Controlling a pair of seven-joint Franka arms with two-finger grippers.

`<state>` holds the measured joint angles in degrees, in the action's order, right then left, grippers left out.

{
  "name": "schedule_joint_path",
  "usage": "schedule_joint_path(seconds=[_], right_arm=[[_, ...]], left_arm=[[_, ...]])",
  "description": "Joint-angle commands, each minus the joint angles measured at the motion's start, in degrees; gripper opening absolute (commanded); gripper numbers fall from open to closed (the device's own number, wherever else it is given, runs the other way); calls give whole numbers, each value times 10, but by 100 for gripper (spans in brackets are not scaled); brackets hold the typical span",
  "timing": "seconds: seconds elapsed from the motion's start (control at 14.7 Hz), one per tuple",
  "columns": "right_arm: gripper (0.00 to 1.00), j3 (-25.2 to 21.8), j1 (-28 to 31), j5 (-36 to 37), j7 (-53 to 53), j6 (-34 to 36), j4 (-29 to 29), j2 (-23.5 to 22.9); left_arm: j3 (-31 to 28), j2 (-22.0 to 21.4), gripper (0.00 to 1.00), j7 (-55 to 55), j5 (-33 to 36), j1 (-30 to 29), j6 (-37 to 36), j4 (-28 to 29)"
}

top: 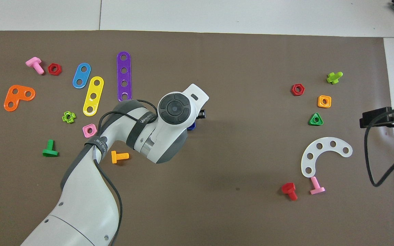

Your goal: Unscrew and place screws in storage area

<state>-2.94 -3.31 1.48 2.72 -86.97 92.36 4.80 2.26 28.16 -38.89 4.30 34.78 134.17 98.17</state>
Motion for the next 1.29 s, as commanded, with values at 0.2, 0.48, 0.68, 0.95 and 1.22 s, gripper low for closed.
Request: schedule_joint_path(seconds=[0.2,0.48,0.68,0.95,1.22], right_arm=[[100,3,3,5,-13,8,-2,5],[100,2,3,5,-13,8,-2,5],[100,3,3,5,-13,8,-2,5],[100,2,3,5,-13,8,-2,5],[100,3,3,5,-13,8,-2,5]], left_arm=[[-8,7,80,-12,15,13,12,5],[-8,10,77,-12,15,19,5,1],[-8,10,73,-12,15,18,3,2],[-8,10,66,-11,15,19,0,4],[-8,10,63,-11,15,19,-4,5]])
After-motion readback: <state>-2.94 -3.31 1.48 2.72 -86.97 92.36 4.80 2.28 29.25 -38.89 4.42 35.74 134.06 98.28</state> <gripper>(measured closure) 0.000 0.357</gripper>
